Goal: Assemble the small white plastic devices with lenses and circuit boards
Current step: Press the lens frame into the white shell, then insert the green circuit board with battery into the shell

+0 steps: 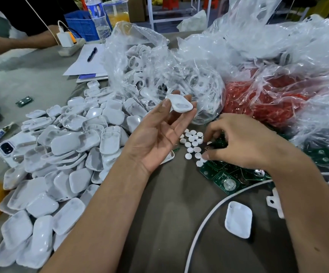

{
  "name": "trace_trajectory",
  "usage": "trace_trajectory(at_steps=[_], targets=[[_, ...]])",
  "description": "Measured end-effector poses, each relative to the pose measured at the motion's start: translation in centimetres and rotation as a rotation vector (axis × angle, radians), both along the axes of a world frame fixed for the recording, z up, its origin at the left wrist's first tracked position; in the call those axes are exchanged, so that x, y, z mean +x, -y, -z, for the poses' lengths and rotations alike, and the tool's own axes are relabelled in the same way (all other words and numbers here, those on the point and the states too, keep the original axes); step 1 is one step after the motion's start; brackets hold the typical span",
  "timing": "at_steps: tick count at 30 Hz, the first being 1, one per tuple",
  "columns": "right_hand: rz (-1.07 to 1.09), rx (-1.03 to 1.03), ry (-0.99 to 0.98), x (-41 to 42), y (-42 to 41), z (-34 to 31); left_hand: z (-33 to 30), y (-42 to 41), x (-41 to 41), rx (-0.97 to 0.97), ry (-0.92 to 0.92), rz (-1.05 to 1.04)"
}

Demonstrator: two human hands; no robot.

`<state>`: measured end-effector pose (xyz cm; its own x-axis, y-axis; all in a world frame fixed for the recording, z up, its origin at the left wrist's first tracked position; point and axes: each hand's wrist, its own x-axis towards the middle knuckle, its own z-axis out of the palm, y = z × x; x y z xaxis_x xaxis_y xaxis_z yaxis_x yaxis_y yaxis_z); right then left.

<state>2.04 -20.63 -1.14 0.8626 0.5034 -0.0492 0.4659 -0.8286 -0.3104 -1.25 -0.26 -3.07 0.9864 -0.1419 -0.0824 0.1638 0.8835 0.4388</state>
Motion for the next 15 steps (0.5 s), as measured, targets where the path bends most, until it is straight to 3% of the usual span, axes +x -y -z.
trace_trajectory(at_steps=[7,11,15], targets=[[0.11,0.101,-0.021,0.0,0.1,-0.2,0.4,-0.1,0.0,0.195,0.096,0.002],[0.337,0.322,0.073,0.1,0.4,-0.1,1.0,-0.1,-0.1,0.354,0.115,-0.014],[0.455,0.657,0.107,0.2,0.4,-0.1,1.3,0.6,-0.3,0.723,0.156,-0.082]])
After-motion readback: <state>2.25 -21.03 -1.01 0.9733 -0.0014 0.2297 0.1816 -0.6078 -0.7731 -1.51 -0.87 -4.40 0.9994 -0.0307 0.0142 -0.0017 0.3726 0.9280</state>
